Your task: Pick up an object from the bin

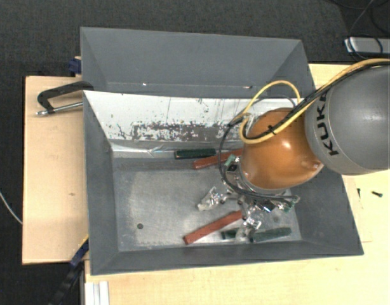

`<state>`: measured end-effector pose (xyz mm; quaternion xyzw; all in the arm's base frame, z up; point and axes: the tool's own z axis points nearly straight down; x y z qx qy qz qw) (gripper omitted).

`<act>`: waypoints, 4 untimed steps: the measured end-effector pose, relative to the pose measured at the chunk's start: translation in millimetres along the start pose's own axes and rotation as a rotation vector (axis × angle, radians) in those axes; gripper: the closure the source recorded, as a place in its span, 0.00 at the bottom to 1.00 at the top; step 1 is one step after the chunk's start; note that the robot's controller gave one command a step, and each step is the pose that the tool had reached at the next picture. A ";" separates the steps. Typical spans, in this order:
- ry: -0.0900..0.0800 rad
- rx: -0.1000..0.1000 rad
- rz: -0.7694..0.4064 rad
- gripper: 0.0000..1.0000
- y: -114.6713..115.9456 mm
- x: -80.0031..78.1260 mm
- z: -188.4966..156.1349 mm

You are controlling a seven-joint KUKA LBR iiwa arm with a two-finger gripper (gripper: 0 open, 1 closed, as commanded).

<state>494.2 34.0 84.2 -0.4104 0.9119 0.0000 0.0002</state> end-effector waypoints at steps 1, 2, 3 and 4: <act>-0.004 0.007 0.013 1.00 2.1 -6.0 8.0; -0.004 0.007 0.013 1.00 2.1 -6.0 8.0; -0.005 0.006 0.014 1.00 2.5 -5.7 6.6; -0.004 0.002 0.013 1.00 4.0 -5.6 -1.1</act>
Offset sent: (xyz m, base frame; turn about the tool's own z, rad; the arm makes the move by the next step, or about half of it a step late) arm 0.0000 0.0000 0.0000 0.0000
